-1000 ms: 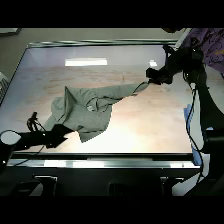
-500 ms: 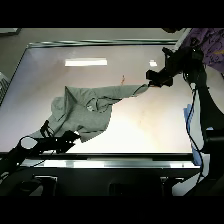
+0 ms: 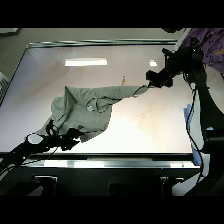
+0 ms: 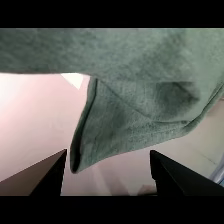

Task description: Fold the clothes and pants, and hang the long-sleeved shirts on hangers.

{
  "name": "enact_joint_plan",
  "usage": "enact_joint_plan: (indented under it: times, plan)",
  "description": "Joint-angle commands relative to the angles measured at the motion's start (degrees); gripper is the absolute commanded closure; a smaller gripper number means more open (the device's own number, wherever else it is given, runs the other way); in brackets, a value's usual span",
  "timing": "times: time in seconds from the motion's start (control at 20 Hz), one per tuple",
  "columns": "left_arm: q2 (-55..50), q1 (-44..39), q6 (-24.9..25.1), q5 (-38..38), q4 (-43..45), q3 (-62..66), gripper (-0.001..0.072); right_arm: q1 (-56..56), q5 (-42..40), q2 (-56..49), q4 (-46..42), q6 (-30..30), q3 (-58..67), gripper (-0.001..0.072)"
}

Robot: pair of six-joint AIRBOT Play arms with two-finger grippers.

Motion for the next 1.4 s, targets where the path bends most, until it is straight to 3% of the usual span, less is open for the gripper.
enact_joint_plan:
  times: [0.0,0.05,0.1,0.15,0.25,0.4,0.6,0.7,0.85,1.05,1.35]
  plan:
    - [-4.2,-1.5,1.7,1.2,0.5,2.0,0.0117,0.1,-0.2,0.0,0.0,0.0,0.0,0.0684]
    - [-5.3,-2.1,1.7,1.1,0.5,2.6,0.0120,0.1,-0.3,0.0,0.0,0.0,0.0,0.0684]
    - [-6.3,-2.8,1.7,0.8,0.5,3.2,0.0250,0.1,-0.3,0.0,0.0,0.2,0.0,0.0684]
    - [-7.0,-3.5,1.8,0.7,0.5,3.6,0.0446,0.1,-0.3,0.1,0.0,0.4,0.0,0.0684]
    - [-7.3,-4.1,2.3,0.0,0.5,4.5,0.0687,0.1,-0.3,0.4,0.0,0.6,0.0,0.0685]
    - [-6.6,-2.2,6.3,-4.5,2.1,9.8,0.0692,0.0,0.6,1.7,-0.2,0.6,0.0,0.0685]
    - [-2.6,8.4,-1.6,-15.4,22.9,30.5,0.0693,0.0,7.7,6.8,-9.7,6.8,1.3,0.0686]
    - [-1.0,14.9,-2.0,-22.1,29.9,46.9,0.0693,0.0,13.3,12.0,-17.0,10.7,1.8,0.0686]
    - [-0.2,23.5,-1.0,-28.3,32.8,71.6,0.0692,0.0,17.4,21.3,-29.1,18.1,1.8,0.0685]
    - [1.3,33.6,-0.9,-34.3,32.7,96.5,0.0691,0.0,17.2,36.0,-36.0,17.4,1.8,0.0685]
    - [14.1,40.9,-0.9,-36.0,33.7,96.9,0.0691,0.0,16.2,56.7,-35.6,14.9,1.8,0.0685]
